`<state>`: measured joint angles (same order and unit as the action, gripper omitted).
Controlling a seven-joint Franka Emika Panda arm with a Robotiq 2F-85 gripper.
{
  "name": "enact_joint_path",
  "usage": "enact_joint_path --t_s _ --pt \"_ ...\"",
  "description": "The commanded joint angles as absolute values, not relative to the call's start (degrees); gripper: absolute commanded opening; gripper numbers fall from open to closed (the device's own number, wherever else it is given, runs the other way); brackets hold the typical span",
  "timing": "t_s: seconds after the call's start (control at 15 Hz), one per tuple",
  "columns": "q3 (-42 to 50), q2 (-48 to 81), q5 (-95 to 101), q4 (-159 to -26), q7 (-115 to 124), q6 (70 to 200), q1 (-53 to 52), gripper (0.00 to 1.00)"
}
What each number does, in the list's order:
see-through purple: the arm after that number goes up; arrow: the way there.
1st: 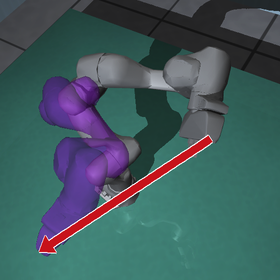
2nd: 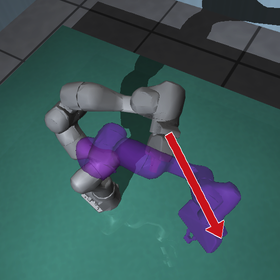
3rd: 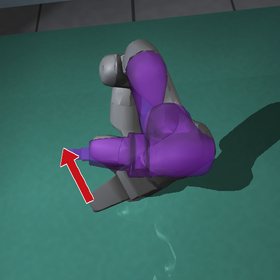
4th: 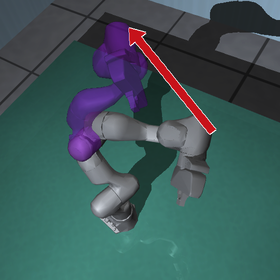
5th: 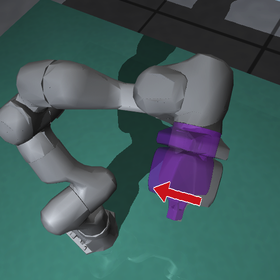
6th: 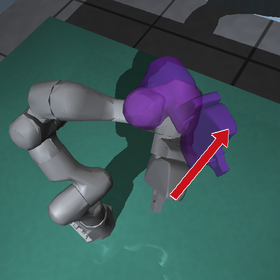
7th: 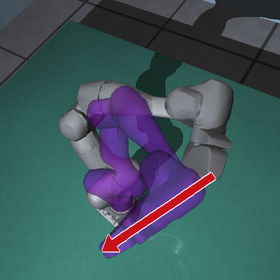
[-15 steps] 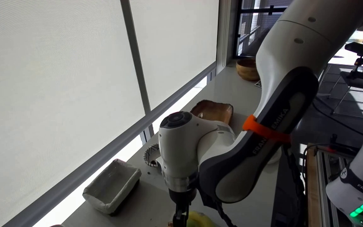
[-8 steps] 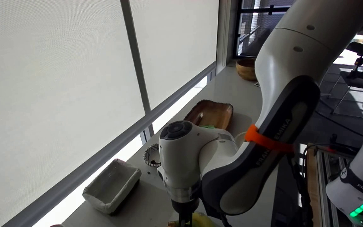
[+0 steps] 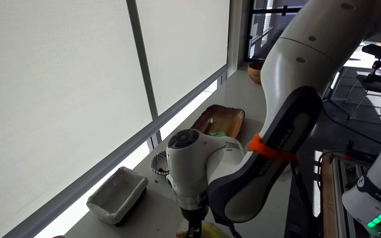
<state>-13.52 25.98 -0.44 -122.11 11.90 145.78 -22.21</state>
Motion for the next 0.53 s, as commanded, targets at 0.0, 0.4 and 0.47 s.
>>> enact_joint_path --t_s 0.0,0.4,0.47 --pt "-13.66 28.16 0.06 -120.17 9.95 145.84 -22.01 1.0" --pt "-14.38 29.48 -0.84 -119.01 6.4 145.68 -21.09 0.81" --pt "-14.48 29.49 -0.95 -119.07 6.07 145.6 -20.97 0.78"
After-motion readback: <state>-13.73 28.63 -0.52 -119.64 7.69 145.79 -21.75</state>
